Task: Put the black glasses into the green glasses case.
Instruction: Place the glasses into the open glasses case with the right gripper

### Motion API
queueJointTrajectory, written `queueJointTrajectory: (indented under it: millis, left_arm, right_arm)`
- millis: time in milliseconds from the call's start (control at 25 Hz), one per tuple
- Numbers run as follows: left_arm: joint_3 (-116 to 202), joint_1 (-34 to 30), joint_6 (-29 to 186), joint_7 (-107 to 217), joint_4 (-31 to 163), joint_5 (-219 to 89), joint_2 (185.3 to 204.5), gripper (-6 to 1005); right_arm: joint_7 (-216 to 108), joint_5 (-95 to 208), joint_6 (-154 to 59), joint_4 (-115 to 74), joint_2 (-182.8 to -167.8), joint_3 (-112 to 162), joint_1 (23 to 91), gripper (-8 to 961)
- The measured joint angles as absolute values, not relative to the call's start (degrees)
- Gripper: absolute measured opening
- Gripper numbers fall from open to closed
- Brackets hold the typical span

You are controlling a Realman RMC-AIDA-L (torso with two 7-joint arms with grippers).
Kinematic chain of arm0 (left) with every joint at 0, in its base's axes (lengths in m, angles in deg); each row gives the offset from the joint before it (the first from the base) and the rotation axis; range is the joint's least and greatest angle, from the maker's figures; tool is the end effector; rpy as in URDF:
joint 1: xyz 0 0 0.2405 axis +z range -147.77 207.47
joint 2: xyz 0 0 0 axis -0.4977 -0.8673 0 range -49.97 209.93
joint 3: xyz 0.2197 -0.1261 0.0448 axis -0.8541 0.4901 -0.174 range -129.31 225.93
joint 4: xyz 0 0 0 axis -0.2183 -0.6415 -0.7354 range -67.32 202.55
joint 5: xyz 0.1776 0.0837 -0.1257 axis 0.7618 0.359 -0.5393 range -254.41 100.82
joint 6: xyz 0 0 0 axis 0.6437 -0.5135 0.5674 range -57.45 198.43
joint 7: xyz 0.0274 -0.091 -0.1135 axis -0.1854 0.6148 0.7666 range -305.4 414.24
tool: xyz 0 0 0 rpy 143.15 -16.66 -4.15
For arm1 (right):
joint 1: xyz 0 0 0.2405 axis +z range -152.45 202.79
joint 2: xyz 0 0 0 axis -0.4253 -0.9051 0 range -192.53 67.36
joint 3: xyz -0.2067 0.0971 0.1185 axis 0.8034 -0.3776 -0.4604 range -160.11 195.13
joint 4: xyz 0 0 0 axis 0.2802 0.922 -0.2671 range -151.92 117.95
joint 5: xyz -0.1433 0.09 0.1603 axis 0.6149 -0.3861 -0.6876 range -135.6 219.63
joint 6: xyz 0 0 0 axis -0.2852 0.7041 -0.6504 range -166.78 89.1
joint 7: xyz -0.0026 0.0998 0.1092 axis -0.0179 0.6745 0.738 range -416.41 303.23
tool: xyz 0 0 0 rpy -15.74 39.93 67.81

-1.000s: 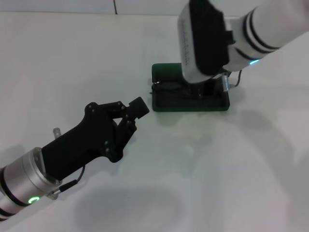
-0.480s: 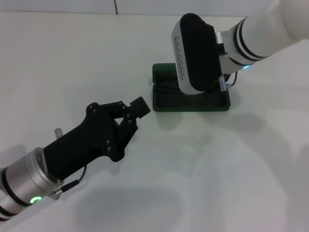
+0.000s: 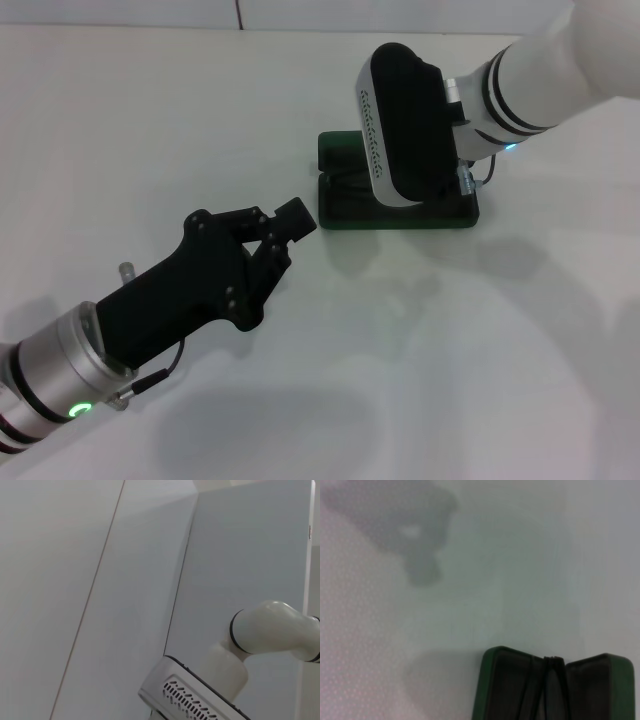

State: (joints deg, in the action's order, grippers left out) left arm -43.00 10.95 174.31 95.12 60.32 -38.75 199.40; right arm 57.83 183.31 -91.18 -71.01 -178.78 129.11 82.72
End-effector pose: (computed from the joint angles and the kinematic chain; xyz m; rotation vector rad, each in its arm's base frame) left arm -0.2753 0.2373 -0.0551 -2.2782 -0.4432 -1.4723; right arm 0.0762 0.4302 -0.1195 -2.6327 -0.6808 -0.6517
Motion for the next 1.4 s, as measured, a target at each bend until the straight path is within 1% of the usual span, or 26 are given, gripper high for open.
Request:
queueJointTrajectory:
  millis: [1400]
  left_arm:
    - [-43.0,10.79,173.62,94.67,60.32,-38.74,199.42,74]
  right_arm:
    - [62.39,187.47,-93.58,-74.66,-178.77,130.18,82.09,88]
